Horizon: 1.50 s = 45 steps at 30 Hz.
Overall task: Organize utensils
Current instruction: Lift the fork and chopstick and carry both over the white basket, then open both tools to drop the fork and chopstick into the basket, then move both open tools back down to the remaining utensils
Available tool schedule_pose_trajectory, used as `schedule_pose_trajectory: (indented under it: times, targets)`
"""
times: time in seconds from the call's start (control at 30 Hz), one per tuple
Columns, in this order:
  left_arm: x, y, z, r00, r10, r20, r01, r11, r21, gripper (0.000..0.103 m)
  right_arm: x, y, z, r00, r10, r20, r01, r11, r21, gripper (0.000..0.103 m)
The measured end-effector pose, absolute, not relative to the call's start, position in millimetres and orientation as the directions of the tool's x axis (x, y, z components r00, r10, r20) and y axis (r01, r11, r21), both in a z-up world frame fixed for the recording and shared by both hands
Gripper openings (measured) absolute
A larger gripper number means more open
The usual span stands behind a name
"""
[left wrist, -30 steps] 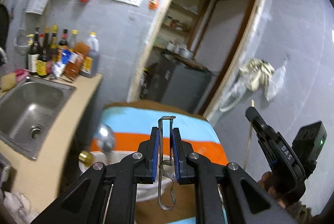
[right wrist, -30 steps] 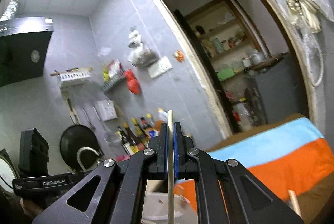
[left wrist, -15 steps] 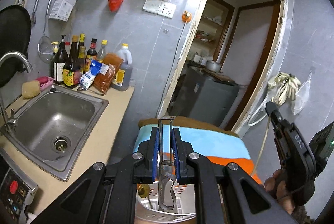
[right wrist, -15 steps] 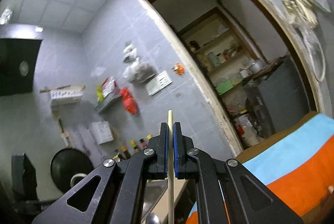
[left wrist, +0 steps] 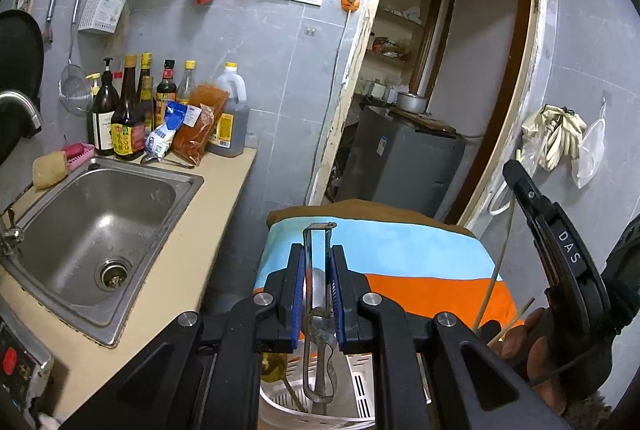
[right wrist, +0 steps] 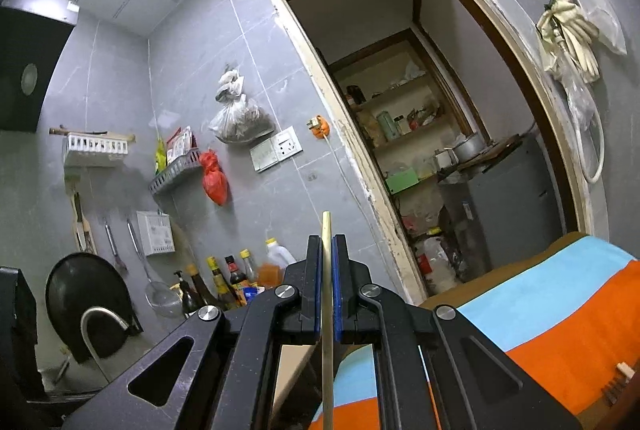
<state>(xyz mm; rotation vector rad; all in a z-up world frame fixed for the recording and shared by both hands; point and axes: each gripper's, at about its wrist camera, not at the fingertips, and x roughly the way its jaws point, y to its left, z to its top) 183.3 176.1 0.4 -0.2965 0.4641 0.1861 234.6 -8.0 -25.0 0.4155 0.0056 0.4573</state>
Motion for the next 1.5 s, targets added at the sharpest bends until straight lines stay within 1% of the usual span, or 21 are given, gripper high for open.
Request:
schedule_pose_trajectory:
  times: [0.23, 0.4, 0.53, 0.7, 0.73, 0.77, 0.8, 0.83, 0.93, 0.97, 1.0, 1.03, 1.07, 1.17, 1.2, 1.23, 1.3, 1.33, 1.37, 1.4, 1.5]
  targets:
    - [186, 172, -6, 0.868, 0.109, -0.485, -0.248, 0.941, -0.230, 0.012, 233, -11, -27, 0.901, 0.426, 0.084, -0.423, 0.818, 0.390, 0.004]
    - [187, 174, -12, 0.856, 0.103, -0.506, -0.259, 0.934, -0.247, 0.012, 237, -10, -34, 0.896, 0.441, 0.042, -0.422, 0.821, 0.384, 0.004]
    - [186, 176, -17, 0.846, 0.095, -0.525, -0.268, 0.926, -0.265, 0.012, 237, -11, -37, 0.897, 0.441, 0.027, -0.416, 0.822, 0.389, 0.005]
    - [185, 177, -20, 0.845, 0.058, -0.531, -0.254, 0.919, -0.303, 0.013, 238, -14, -43, 0.893, 0.449, -0.023, -0.406, 0.826, 0.391, 0.006]
    - [185, 178, -21, 0.845, 0.045, -0.533, -0.247, 0.917, -0.314, 0.013, 237, -15, -44, 0.891, 0.453, -0.029, -0.408, 0.827, 0.386, 0.008]
    - [186, 177, -21, 0.843, 0.038, -0.536, -0.243, 0.917, -0.317, 0.014, 235, -15, -43, 0.889, 0.457, -0.038, -0.411, 0.830, 0.377, 0.018]
    - [186, 176, -21, 0.842, 0.037, -0.538, -0.241, 0.918, -0.315, 0.016, 234, -15, -42, 0.888, 0.458, -0.044, -0.413, 0.834, 0.365, 0.034]
    - [185, 175, -20, 0.840, 0.039, -0.540, -0.242, 0.919, -0.310, 0.017, 231, -15, -41, 0.887, 0.460, -0.048, -0.417, 0.839, 0.349, 0.039]
    - [182, 173, -17, 0.847, 0.046, -0.529, -0.241, 0.921, -0.305, 0.027, 224, -16, -35, 0.885, 0.461, -0.068, -0.424, 0.857, 0.292, 0.040]
    - [181, 172, -15, 0.854, 0.043, -0.519, -0.236, 0.920, -0.312, 0.035, 223, -17, -33, 0.884, 0.461, -0.073, -0.425, 0.860, 0.282, 0.041]
    - [179, 171, -14, 0.860, 0.041, -0.509, -0.233, 0.918, -0.321, 0.046, 221, -20, -31, 0.884, 0.460, -0.081, -0.424, 0.863, 0.275, 0.043]
    - [176, 171, -12, 0.868, 0.039, -0.494, -0.230, 0.915, -0.332, 0.051, 219, -22, -29, 0.886, 0.456, -0.083, -0.420, 0.866, 0.272, 0.045]
    - [175, 171, -11, 0.875, 0.038, -0.483, -0.227, 0.913, -0.339, 0.053, 215, -27, -27, 0.891, 0.446, -0.084, -0.411, 0.872, 0.266, 0.050]
    - [173, 165, -3, 0.884, 0.041, -0.465, -0.215, 0.920, -0.328, 0.054, 209, -39, -17, 0.899, 0.429, -0.087, -0.397, 0.883, 0.251, 0.056]
    - [172, 162, 0, 0.887, 0.042, -0.459, -0.209, 0.924, -0.320, 0.055, 206, -44, -13, 0.902, 0.422, -0.088, -0.391, 0.887, 0.244, 0.061]
    - [171, 159, 3, 0.892, 0.045, -0.450, -0.204, 0.928, -0.312, 0.057, 204, -50, -9, 0.903, 0.418, -0.096, -0.387, 0.890, 0.240, 0.064]
    - [168, 152, 11, 0.903, 0.052, -0.427, -0.195, 0.934, -0.299, 0.069, 201, -62, -1, 0.904, 0.414, -0.108, -0.382, 0.894, 0.233, 0.067]
    - [166, 149, 13, 0.908, 0.052, -0.415, -0.189, 0.936, -0.296, 0.072, 199, -68, 2, 0.905, 0.410, -0.113, -0.378, 0.897, 0.230, 0.067]
    - [164, 144, 17, 0.916, 0.055, -0.398, -0.182, 0.940, -0.290, 0.077, 196, -75, 5, 0.906, 0.407, -0.116, -0.374, 0.899, 0.228, 0.072]
    - [163, 139, 20, 0.920, 0.060, -0.386, -0.179, 0.943, -0.281, 0.082, 193, -82, 9, 0.910, 0.398, -0.118, -0.366, 0.903, 0.224, 0.080]
    - [158, 122, 26, 0.932, 0.084, -0.354, -0.180, 0.952, -0.248, 0.093, 184, -103, 18, 0.923, 0.366, -0.121, -0.337, 0.918, 0.207, 0.087]
